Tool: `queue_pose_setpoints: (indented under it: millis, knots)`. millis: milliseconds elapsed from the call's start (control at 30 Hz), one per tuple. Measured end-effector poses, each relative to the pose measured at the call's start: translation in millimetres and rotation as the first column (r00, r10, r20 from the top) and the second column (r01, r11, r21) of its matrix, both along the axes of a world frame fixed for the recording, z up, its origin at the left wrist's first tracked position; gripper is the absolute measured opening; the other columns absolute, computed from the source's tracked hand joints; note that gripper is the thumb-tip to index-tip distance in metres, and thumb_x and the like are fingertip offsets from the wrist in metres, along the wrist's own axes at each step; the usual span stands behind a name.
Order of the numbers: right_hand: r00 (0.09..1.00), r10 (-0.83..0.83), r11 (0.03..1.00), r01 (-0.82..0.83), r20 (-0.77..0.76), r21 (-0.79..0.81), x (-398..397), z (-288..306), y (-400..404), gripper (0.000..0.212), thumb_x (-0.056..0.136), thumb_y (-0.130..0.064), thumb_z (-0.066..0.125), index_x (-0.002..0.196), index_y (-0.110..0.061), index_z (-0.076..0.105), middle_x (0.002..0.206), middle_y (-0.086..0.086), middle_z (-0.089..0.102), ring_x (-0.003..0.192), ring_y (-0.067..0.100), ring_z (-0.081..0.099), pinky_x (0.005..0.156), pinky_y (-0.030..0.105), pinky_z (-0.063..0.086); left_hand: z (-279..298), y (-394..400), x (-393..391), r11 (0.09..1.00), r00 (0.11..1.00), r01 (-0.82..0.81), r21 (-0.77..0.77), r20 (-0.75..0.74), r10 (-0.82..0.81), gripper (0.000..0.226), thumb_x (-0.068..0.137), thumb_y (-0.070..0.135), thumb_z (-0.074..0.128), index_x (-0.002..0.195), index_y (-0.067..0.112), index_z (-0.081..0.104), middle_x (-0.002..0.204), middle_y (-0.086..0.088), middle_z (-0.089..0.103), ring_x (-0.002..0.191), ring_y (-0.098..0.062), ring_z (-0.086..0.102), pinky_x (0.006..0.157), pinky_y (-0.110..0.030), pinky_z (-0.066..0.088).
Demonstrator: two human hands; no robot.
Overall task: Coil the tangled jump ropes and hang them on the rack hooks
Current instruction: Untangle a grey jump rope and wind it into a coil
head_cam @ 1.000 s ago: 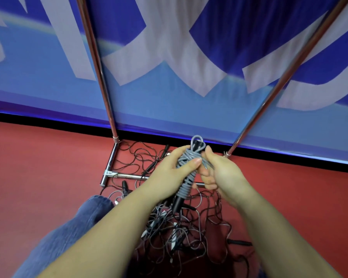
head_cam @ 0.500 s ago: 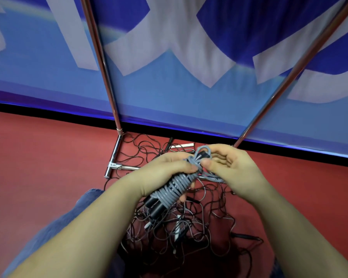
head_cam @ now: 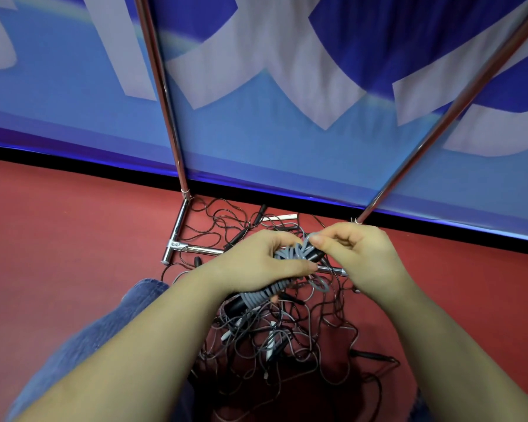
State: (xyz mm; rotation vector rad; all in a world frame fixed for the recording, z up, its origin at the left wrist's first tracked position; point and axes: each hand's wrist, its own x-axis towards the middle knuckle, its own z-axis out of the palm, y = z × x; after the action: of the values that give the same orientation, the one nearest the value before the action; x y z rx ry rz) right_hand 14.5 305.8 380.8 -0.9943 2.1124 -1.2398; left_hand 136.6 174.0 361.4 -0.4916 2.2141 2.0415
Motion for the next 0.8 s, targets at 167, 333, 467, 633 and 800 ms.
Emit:
queue_pose_setpoints:
  millis: [167, 333, 467, 633, 800]
  knots:
    - [0.996, -0.008, 0.999, 0.011, -0.088, 0.036, -0.2, -4.8, 0.1, 0.048, 0.061, -0.062, 0.057, 0.063, -0.015, 0.067, 0.053, 0.002, 0.053, 0.05, 0.007, 0.041, 0.051, 0.023, 0.035, 1.7, 1.8, 0.2, 0.984, 0.998, 0.063, -0.166, -0.012, -0.066, 0.022, 0.085, 0.027, 0.071, 0.097, 0.01, 0.067, 0.077, -0.018, 0.063, 0.063, -0.021, 0.056, 0.064, -0.038, 0.051]
    - [0.986, 0.162, 0.985, -0.164, 0.042, 0.058, -2.4, -2.2, 1.0, 0.019, 0.068, -0.026, 0.081, 0.079, -0.023, 0.066, 0.076, -0.011, 0.067, 0.071, 0.002, 0.061, 0.073, 0.015, 0.048, -4.2, -2.1, -0.3, 0.971, 0.999, 0.045, -0.236, -0.009, -0.049, 0.023, 0.074, 0.047, 0.071, 0.088, 0.029, 0.069, 0.076, -0.001, 0.065, 0.066, -0.01, 0.056, 0.074, -0.04, 0.05]
    - [0.991, 0.123, 0.988, -0.117, -0.054, 0.097, -2.9, -5.4, 1.7, 0.02, 0.072, -0.02, 0.079, 0.068, -0.026, 0.06, 0.066, -0.01, 0.045, 0.058, 0.001, 0.041, 0.059, 0.013, 0.036, -6.9, 3.4, -0.2, 0.948, 0.998, 0.063, -0.311, 0.038, -0.053, 0.049, 0.06, 0.065, 0.07, 0.094, 0.03, 0.068, 0.086, 0.002, 0.069, 0.08, -0.012, 0.064, 0.082, -0.04, 0.052]
    - [0.985, 0.173, 0.977, -0.17, -0.015, 0.126, -4.6, 2.8, 5.3, 0.016, 0.071, -0.024, 0.079, 0.072, -0.027, 0.064, 0.069, -0.005, 0.046, 0.062, 0.006, 0.043, 0.061, 0.015, 0.039, -0.3, 0.5, 1.6, 0.985, 0.996, 0.093, -0.147, 0.018, -0.092, 0.029, 0.076, 0.029, 0.08, 0.098, 0.013, 0.07, 0.077, -0.003, 0.065, 0.068, -0.011, 0.059, 0.072, -0.031, 0.05]
    - [0.977, 0.181, 0.979, -0.189, 0.11, 0.07, -2.3, 9.7, 8.9, 0.01, 0.076, -0.012, 0.075, 0.078, -0.021, 0.069, 0.061, -0.007, 0.049, 0.053, 0.001, 0.041, 0.053, 0.009, 0.036, 8.3, -1.9, 7.5, 0.992, 0.989, 0.124, 0.037, 0.082, -0.127, 0.029, 0.081, 0.011, 0.074, 0.106, -0.001, 0.064, 0.062, 0.004, 0.06, 0.051, -0.006, 0.057, 0.05, -0.017, 0.049]
